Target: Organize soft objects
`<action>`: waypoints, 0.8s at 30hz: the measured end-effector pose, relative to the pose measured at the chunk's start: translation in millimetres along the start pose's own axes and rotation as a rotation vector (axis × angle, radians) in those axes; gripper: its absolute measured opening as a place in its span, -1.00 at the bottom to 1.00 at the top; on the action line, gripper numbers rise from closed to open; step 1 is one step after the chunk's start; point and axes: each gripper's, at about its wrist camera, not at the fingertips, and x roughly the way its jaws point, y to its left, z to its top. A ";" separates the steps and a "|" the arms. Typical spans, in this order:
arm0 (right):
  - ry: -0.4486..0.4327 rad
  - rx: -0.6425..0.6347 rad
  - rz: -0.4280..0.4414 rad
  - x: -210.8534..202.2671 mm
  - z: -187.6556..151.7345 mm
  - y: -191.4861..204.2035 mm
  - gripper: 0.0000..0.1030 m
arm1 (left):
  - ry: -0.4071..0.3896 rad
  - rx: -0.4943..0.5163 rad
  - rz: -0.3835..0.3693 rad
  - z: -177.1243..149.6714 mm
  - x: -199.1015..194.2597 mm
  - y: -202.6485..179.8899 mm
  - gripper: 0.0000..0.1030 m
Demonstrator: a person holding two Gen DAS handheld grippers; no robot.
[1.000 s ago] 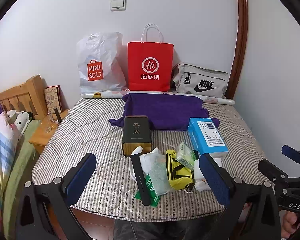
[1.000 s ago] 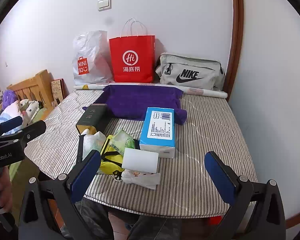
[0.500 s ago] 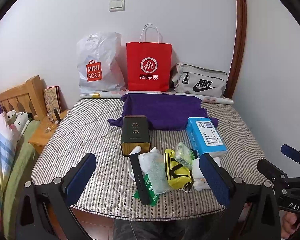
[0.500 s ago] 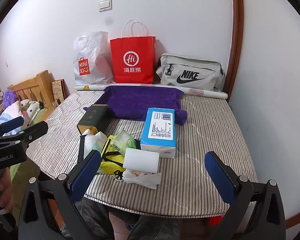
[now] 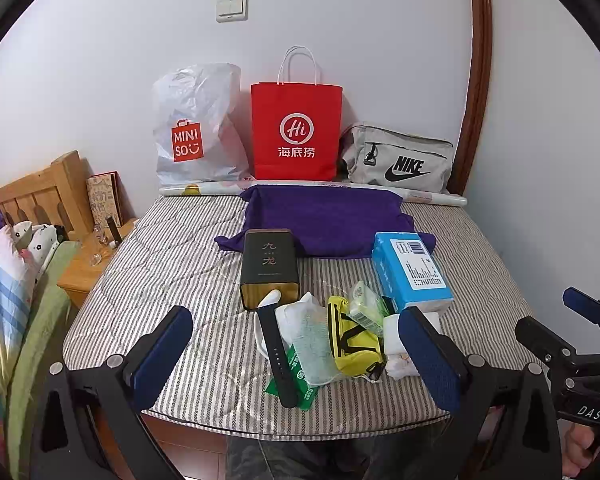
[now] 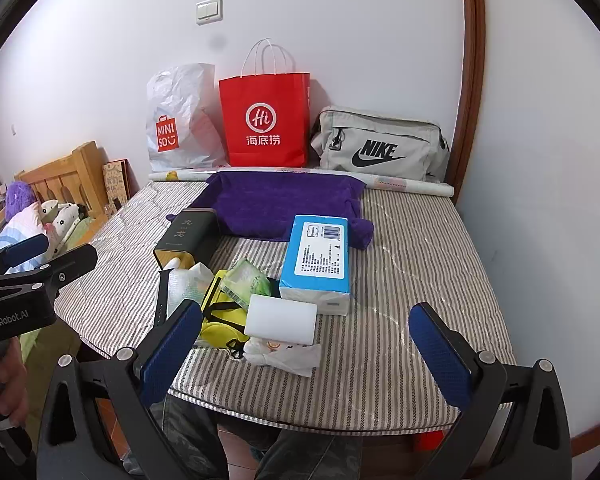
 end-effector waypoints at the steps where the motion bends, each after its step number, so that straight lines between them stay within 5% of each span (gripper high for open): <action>1: -0.001 0.000 0.001 -0.5 0.1 -0.6 0.99 | -0.001 0.001 0.000 0.0 0.0 0.0 1.00; 24: -0.004 0.001 0.002 -2.5 -0.9 -1.6 0.99 | 0.001 0.002 0.001 0.3 -0.2 -0.1 1.00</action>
